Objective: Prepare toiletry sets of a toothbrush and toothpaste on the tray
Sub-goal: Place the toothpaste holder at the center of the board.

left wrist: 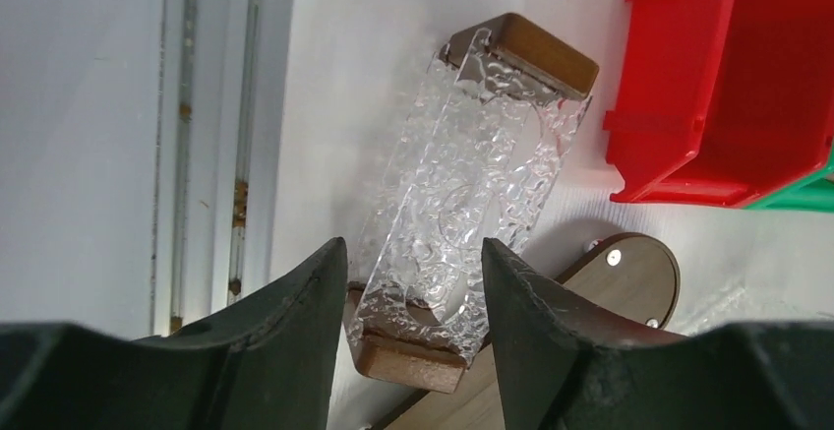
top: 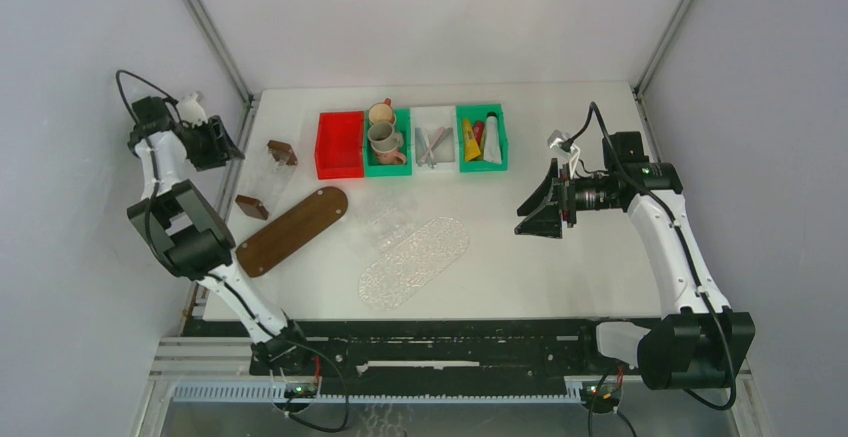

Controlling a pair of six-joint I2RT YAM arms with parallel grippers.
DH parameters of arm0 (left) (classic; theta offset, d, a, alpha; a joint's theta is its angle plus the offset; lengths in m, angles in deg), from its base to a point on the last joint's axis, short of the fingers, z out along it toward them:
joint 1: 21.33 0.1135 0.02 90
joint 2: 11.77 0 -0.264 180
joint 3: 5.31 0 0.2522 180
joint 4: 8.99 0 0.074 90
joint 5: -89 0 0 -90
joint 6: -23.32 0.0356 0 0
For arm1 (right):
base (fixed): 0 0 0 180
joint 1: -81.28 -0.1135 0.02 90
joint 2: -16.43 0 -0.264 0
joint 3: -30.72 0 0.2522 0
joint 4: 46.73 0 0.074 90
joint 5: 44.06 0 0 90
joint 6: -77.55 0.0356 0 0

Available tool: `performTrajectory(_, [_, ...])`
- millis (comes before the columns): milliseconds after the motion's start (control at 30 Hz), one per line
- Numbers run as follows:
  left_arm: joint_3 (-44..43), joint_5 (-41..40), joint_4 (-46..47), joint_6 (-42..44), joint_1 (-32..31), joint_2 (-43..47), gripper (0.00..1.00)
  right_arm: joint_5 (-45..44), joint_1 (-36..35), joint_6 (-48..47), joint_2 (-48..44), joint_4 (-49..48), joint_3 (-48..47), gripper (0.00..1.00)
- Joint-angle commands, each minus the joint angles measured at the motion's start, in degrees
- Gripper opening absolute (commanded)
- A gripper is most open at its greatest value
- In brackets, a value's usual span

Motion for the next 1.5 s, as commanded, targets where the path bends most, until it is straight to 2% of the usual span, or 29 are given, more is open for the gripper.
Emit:
performTrajectory(0, [-0.06, -8.57, 4.17, -2.37, -3.83, 7.6, 0.58, 0.3, 0.07, -1.01, -0.79, -0.81, -0.18, 0.78])
performTrajectory(133, [7.32, -17.48, 11.12, -2.74, -9.79, 16.22, 0.6, 0.42, 0.01, -1.82, -0.77, -0.42, -0.18, 0.78])
performTrajectory(267, [13.97, -26.17, 15.75, -0.55, -16.48, 21.91, 0.68, 0.48, 0.22, -2.41, -0.64, -0.16, -0.18, 0.78])
performTrajectory(467, [18.31, -26.13, 17.33, -1.91, -18.54, 23.7, 0.69, 0.59, 0.76, -3.49, -0.42, 0.32, -0.18, 0.78])
performTrajectory(733, [21.2, -31.1, 16.34, 4.62, -22.59, 20.02, 0.68, 0.18, 0.61, -2.53, -0.15, -1.11, 0.41, 0.78])
performTrajectory(1000, [17.48, -28.15, 13.38, 8.93, -23.2, 12.5, 0.61, -0.1, 1.17, -2.43, 0.24, -1.12, 0.45, 0.78])
performTrajectory(1467, [17.7, -30.82, 13.53, 10.77, -23.17, 7.94, 0.59, -0.29, 1.11, -2.45, 0.66, -1.11, 0.5, 0.78])
